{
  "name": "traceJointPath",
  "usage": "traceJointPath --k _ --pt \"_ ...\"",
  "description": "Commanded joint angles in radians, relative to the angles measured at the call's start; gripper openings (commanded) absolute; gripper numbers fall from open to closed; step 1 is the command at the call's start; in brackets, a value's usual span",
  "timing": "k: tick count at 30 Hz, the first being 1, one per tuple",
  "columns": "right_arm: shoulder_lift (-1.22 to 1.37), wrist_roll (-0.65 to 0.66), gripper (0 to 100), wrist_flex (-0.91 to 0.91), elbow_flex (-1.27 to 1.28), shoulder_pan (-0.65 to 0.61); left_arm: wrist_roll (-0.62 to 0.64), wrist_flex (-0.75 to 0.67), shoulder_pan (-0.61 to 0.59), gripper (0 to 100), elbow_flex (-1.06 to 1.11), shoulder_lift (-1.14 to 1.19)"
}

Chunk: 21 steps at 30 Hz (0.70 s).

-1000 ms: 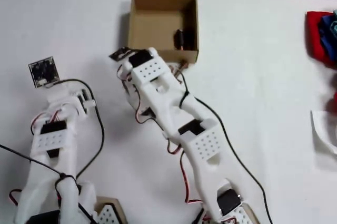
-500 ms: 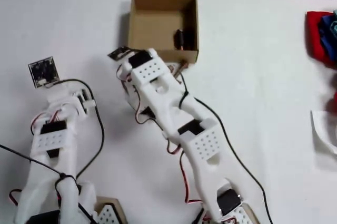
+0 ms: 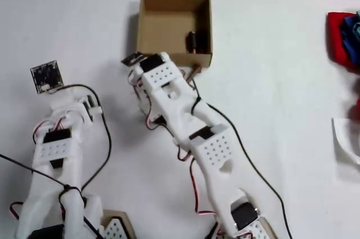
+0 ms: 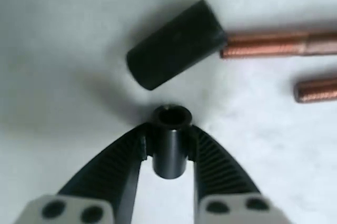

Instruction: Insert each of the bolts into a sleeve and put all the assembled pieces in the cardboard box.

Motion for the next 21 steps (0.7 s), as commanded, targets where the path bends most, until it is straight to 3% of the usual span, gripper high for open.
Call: traceJointPath --k 1,5,9,16,21 --pt "-0.015 0.006 2.2 0.038 -0.098 0.024 0.008 -0.017 0.0 17 -0.045 -0.003" --pt "-0.124 0.008 2.2 0.094 -0.222 0.134 0.005 0.015 0.011 17 -0.05 -0.002" --pt "-0.329 0.0 2.2 0.102 -0.204 0.272 -0.086 0.144 0.101 17 -0.11 0.0" --pt "-0.725 0.0 2.2 0.096 0.163 0.45 -0.103 0.318 0.351 17 -0.271 0.002" --pt "-1.05 0.0 2.2 -0.054 0.56 0.53 -0.262 0.48 0.506 17 -0.542 0.189"
